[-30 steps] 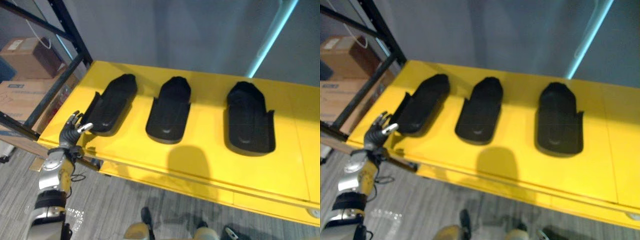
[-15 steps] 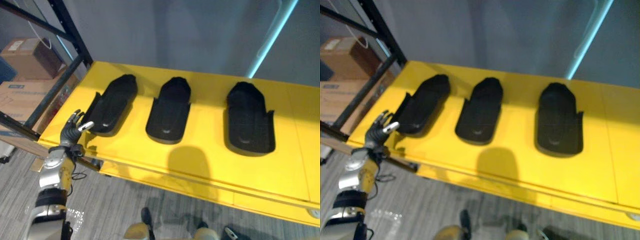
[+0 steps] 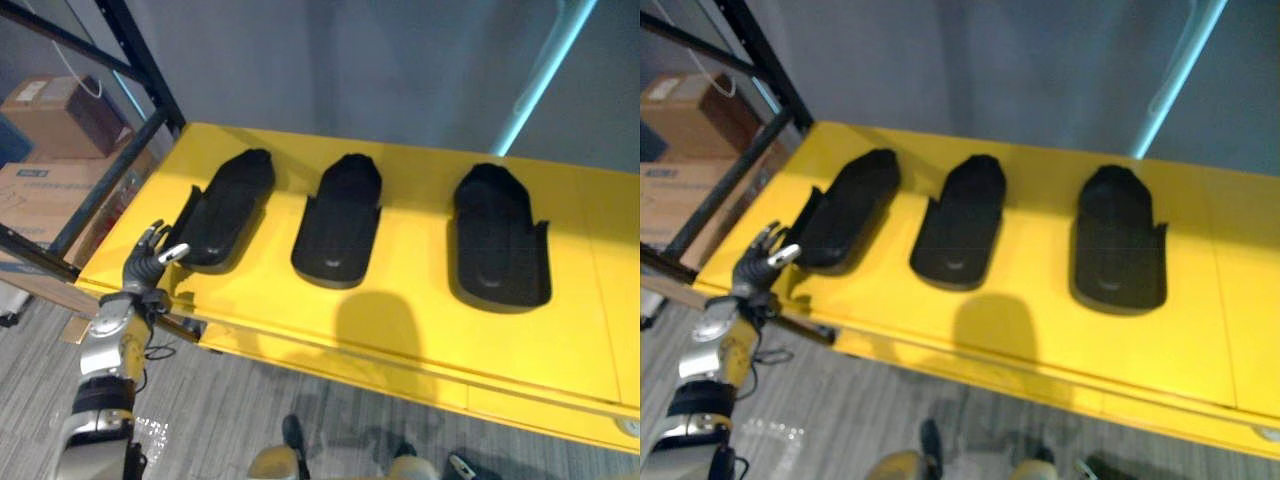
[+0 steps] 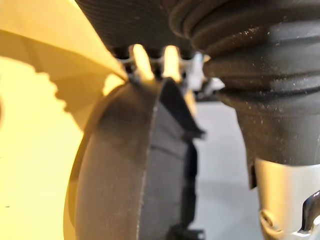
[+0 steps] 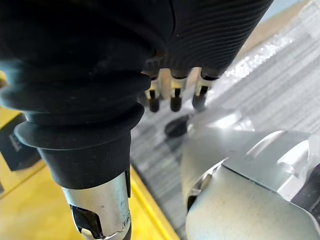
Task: Walk over and take plastic housings, then place them on the shelf
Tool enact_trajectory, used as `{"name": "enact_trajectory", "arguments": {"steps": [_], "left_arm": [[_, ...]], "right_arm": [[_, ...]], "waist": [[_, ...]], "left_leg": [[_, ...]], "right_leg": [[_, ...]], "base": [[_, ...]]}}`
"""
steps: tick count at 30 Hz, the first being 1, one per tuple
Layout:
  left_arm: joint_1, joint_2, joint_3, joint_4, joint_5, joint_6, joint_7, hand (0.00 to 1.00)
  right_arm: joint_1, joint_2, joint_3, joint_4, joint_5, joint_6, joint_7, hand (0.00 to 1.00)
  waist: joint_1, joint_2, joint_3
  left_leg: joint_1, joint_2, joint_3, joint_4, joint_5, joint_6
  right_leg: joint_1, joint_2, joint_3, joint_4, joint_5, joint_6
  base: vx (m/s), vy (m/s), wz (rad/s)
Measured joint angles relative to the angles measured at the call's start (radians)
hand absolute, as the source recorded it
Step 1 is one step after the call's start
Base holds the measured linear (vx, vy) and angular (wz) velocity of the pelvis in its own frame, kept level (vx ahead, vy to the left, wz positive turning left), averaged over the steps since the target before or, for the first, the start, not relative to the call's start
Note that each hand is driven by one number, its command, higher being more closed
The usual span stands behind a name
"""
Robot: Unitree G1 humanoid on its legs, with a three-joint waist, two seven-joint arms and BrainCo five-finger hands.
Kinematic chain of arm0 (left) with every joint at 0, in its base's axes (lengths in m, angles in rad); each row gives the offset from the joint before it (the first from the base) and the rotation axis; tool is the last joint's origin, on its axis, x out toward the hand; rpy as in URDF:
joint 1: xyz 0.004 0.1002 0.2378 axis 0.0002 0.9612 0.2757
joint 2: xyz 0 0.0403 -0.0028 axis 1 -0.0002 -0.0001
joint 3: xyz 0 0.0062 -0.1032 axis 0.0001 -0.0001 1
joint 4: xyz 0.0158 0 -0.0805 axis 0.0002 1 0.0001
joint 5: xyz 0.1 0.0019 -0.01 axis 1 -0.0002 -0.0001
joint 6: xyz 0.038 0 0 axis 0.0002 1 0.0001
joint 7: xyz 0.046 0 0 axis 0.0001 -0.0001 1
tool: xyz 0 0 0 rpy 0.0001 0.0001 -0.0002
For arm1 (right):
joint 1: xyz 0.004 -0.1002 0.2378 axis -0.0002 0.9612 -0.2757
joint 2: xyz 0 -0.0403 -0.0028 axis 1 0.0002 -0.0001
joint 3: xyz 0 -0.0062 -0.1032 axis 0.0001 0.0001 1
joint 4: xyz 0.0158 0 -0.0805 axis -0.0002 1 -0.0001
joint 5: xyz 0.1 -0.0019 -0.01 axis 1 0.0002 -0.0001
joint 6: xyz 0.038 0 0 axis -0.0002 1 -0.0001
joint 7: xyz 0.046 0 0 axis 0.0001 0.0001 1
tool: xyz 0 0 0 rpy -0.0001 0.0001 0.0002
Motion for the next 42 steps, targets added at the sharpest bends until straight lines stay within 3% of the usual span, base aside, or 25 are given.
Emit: {"name": "enact_trajectory", "arguments": {"steps": [10,12,15,17,20,23,27,33,34,37,42], "left_arm": [[0.0,0.0,0.0,0.0,0.005,0.003,0.015,0.0],[-0.003,0.0,0.001,0.01,0.014,0.001,0.069,0.0],[-0.022,0.0,0.011,0.061,0.085,-0.037,0.219,0.0],[-0.021,-0.001,0.034,0.034,0.132,-0.126,0.34,0.0],[0.008,-0.001,0.097,-0.219,0.2,-0.199,0.405,0.0],[0.052,-0.001,0.119,-0.43,0.219,-0.238,0.405,0.0],[0.13,-0.016,0.122,-0.561,0.218,-0.241,0.377,0.0],[0.292,-0.145,0.127,-0.665,0.222,-0.237,0.32,0.0],[0.311,-0.159,0.127,-0.671,0.246,-0.237,0.328,1.0],[0.376,-0.204,0.124,-0.7,0.328,-0.237,0.356,1.0],[0.504,-0.255,0.081,-0.766,0.334,-0.237,0.336,1.0]], "right_arm": [[0.0,0.0,-0.001,0.0,-0.001,0.0,-0.003,0.0],[0.0,0.0,-0.001,0.0,-0.001,0.0,-0.003,0.0],[0.0,0.003,-0.001,0.002,-0.001,-0.002,-0.003,0.0],[0.002,0.008,-0.001,0.016,0.001,-0.005,-0.004,0.0],[0.004,0.009,-0.001,0.044,0.001,-0.006,-0.005,0.0],[0.006,0.009,-0.018,0.06,0.003,-0.006,-0.005,0.0],[0.006,0.008,-0.057,0.08,0.003,-0.012,-0.005,0.0],[0.01,0.009,-0.099,0.115,0.009,-0.031,-0.005,0.0],[0.01,0.009,-0.104,0.122,0.013,-0.033,-0.005,0.0],[0.012,0.013,-0.107,0.137,0.017,-0.035,-0.005,0.0],[0.01,0.016,-0.106,0.155,0.034,-0.05,-0.005,0.0]], "waist": [[0.0,0.0,0.0],[-0.001,0.0,0.0],[-0.002,0.0,0.0],[-0.004,0.0,0.0],[0.002,-0.002,-0.001],[0.003,0.0,-0.006],[0.003,0.002,-0.01],[0.003,0.002,-0.011],[0.002,0.003,-0.011],[0.003,0.002,-0.011],[0.015,-0.001,-0.013]], "left_leg": [[0.002,-0.001,0.001,-0.001,0.0,0.0],[0.002,-0.001,0.0,-0.001,0.0,0.0],[0.005,-0.002,-0.004,-0.001,0.0,0.0],[0.005,-0.003,-0.016,-0.001,0.0,0.0],[-0.017,-0.005,-0.032,-0.001,0.005,0.001],[-0.024,-0.005,-0.044,-0.001,0.008,0.002],[-0.024,-0.005,-0.046,-0.001,0.008,0.002],[-0.033,-0.007,-0.057,-0.001,0.013,0.004],[-0.04,-0.008,-0.066,-0.001,0.016,0.004],[-0.058,-0.011,-0.095,-0.001,0.025,0.006],[-0.064,-0.015,-0.105,0.0,0.027,0.007]], "right_leg": [[0.002,0.0,0.0,-0.006,0.001,0.002],[0.003,0.0,0.0,-0.007,0.001,0.002],[0.006,0.0,0.0,-0.008,0.001,0.002],[0.017,0.0,-0.003,-0.008,0.003,0.005],[0.005,-0.001,-0.015,-0.002,0.003,0.005],[0.001,-0.002,-0.02,0.009,0.003,0.005],[0.001,-0.002,-0.021,0.009,0.003,0.005],[0.0,-0.001,-0.027,0.005,0.003,0.005],[-0.002,-0.001,-0.03,0.004,0.002,0.006],[-0.002,0.0,-0.056,0.001,0.001,0.007],[0.001,-0.001,-0.068,-0.005,0.001,0.007]], "base": [[0.0,0.0,0.0],[0.0,0.0,0.0],[0.0,0.0,0.0],[0.0,0.001,0.13],[-0.01,0.008,0.19],[-0.01,0.014,0.12],[0.0,0.0,0.0],[-0.02,0.004,0.04],[-0.04,-0.006,0.26],[-0.03,-0.002,0.25],[-0.02,0.007,0.08]]}}
